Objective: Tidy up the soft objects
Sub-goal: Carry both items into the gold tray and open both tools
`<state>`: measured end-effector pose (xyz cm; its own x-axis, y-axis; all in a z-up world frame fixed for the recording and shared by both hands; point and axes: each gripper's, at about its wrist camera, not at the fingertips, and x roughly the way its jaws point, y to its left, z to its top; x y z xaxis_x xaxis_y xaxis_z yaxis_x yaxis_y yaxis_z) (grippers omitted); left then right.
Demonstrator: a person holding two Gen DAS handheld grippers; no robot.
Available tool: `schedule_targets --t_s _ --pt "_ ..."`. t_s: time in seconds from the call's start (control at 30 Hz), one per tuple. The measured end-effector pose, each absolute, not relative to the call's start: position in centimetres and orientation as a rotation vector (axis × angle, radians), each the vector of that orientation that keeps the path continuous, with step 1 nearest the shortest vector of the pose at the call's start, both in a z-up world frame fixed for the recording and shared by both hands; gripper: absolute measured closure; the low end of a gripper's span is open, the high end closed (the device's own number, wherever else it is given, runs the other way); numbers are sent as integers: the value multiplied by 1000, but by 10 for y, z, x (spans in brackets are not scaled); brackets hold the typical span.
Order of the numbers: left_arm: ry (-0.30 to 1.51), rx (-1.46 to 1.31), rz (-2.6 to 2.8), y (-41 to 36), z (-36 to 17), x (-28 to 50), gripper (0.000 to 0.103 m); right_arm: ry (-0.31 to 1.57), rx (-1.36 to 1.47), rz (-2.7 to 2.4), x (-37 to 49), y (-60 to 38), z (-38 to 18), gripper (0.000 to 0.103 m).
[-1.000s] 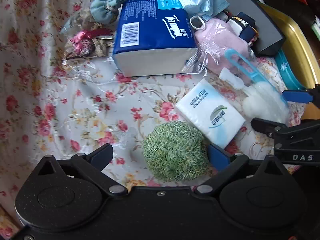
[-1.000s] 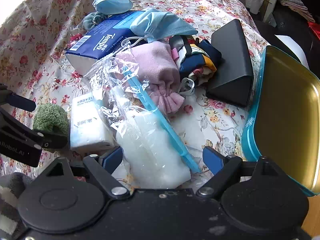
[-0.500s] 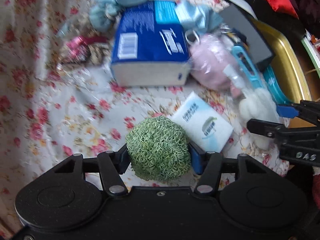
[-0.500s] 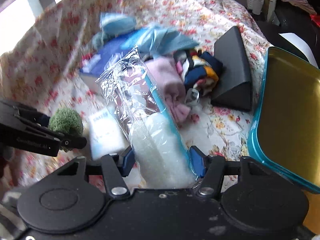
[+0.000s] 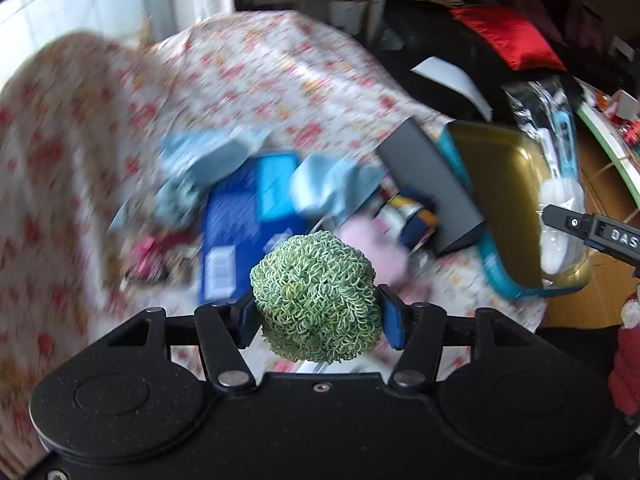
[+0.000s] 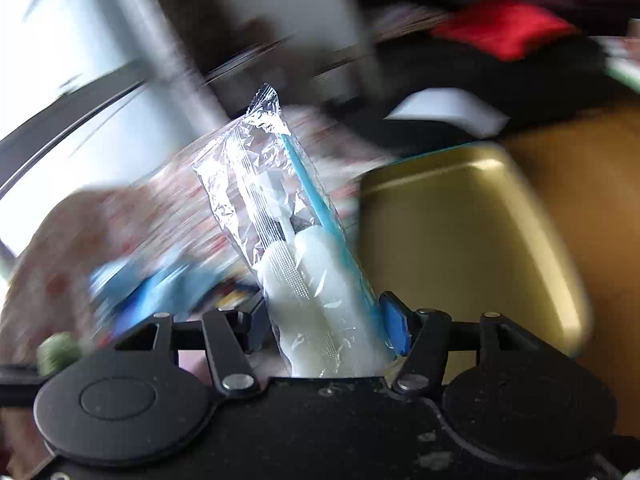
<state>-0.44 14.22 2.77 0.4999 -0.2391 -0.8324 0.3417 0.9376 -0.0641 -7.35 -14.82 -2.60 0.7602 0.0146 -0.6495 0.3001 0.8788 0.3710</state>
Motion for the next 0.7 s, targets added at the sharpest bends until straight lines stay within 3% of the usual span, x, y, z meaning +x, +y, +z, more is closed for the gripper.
schedule_targets --t_s 0.27,0.7 --pt "925 140 -472 68 44 22 48 656 583 -495 -80 -196 -35 45" --pt "961 170 -522 -37 31 64 47 700 705 -542 -62 -211 -55 45"
